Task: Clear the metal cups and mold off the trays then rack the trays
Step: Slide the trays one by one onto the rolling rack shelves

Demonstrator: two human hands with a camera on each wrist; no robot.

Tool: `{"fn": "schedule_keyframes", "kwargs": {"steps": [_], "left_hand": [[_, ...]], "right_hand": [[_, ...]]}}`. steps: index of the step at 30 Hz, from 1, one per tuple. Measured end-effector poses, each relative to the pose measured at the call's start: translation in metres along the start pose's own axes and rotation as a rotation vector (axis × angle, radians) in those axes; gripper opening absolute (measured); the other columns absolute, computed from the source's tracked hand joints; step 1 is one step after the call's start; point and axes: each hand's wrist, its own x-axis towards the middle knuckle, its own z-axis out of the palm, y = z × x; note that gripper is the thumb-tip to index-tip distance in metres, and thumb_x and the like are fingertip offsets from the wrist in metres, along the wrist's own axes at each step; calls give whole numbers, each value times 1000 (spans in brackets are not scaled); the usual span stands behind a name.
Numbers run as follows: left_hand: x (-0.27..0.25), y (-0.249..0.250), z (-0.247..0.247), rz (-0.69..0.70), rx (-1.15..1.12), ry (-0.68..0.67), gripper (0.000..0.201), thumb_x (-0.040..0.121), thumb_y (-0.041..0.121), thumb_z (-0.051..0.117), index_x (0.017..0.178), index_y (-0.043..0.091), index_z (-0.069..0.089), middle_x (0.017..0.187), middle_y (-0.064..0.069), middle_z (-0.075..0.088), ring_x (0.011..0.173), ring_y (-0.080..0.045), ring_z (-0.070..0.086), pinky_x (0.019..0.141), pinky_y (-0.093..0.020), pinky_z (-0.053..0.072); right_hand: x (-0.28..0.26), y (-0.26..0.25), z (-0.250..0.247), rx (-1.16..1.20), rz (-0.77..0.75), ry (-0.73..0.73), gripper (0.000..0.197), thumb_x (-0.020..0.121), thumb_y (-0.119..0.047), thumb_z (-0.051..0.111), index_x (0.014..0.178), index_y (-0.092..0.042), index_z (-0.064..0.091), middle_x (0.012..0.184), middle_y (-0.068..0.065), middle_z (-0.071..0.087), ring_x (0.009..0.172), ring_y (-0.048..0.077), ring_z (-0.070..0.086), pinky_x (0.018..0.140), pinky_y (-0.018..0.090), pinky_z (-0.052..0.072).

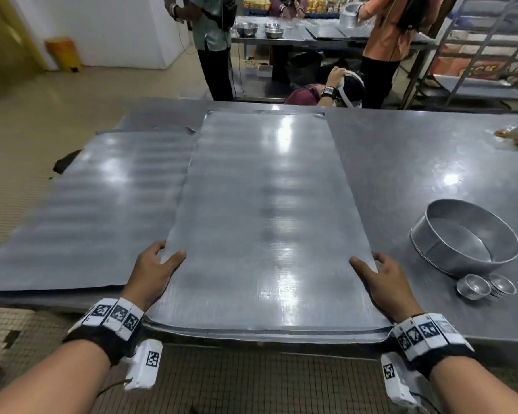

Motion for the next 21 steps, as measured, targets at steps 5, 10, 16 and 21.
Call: {"fn": "schedule_keyframes", "kwargs": {"steps": [5,10,16,21], "left_hand": [[28,28,-73,81,-4,120,25,94,20,71,116,13,64,103,6,71,82,1,70,64,-11,51],[49,56,-172,164,-30,268,22,93,23,71,114,22,62,108,9,70,96,-5,67,76,-22,52],[41,91,-304,240,14,508,27,91,27,73,115,18,65,111,3,74,101,-15,70,88,-35,54],[-4,116,-384,275,19,711,42,79,48,80,110,23,65,108,7,76,99,-8,71,87,-32,54]], "right_hand": [[39,-76,53,44,-142,-49,33,87,-42,74,106,-16,66,99,-9,73,89,4,71,75,19,54],[84,-150,130,161,-231,-120,66,70,-67,80,119,-27,63,114,-1,73,105,21,70,94,52,55],[76,-282,235,234,-455,-300,31,81,-42,80,100,-22,65,92,3,75,91,22,72,94,49,54],[82,-361,321,248,-659,-414,22,85,-39,77,99,-24,69,86,-1,76,87,24,73,86,48,58]]}}
